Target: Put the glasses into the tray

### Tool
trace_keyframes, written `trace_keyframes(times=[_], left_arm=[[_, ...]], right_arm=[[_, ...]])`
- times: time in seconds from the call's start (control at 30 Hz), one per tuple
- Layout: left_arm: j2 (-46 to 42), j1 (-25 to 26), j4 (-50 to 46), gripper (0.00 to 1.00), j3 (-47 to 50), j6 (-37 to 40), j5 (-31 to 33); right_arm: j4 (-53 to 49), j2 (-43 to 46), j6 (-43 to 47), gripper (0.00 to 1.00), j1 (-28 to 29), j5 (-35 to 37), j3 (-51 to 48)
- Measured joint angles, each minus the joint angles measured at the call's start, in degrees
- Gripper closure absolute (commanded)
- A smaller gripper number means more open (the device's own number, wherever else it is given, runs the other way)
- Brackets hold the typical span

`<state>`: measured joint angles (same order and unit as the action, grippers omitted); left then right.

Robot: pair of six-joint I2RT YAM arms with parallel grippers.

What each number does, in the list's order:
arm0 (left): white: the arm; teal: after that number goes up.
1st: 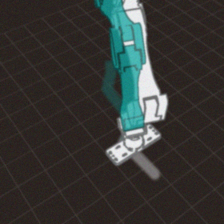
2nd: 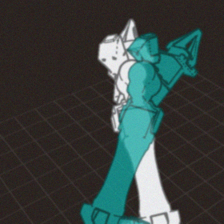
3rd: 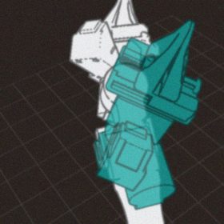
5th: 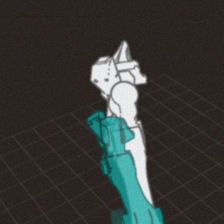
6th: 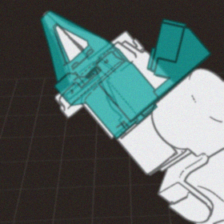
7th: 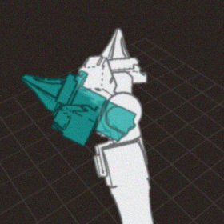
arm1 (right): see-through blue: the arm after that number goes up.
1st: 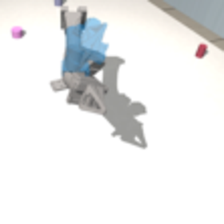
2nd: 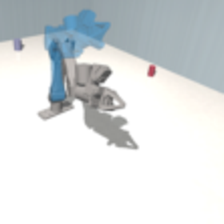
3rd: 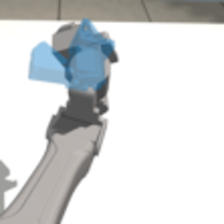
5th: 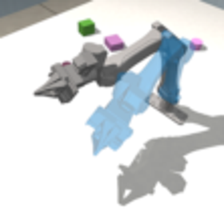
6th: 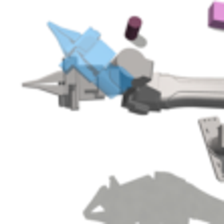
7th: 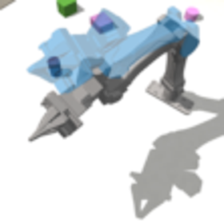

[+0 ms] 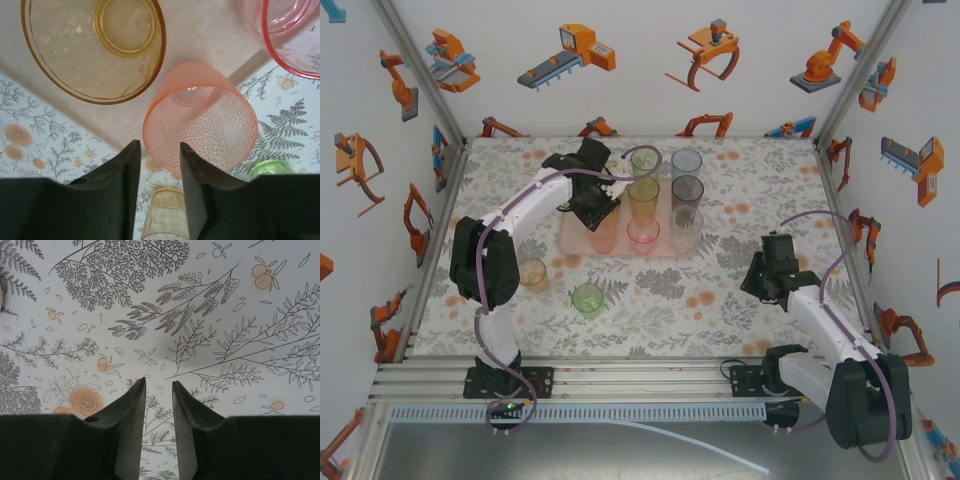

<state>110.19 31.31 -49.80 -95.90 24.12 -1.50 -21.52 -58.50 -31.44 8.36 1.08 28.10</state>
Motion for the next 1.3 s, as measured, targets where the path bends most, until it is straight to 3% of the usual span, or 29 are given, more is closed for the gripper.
trace_keyframes(times=[0.7,1.0,1.3], left_arm=[[-0.83,-0.63,-3.17,0.46,-2.69,-0.20,-0.81],[-5.16,-0.63,-6.05,0.42,-3.30,-0.44,-1.01],[-13.79,-1.27,-8.57,0.28,-1.55,-1.73,-0.81]], right_arm=[[0.02,0.22,-0.02,0.69,0.00,0.00,0.00],[0.04,1.42,0.00,0.69,0.00,-0.02,0.00],[0.04,1.77,0.00,0.67,0.00,-0.04,-0.02]])
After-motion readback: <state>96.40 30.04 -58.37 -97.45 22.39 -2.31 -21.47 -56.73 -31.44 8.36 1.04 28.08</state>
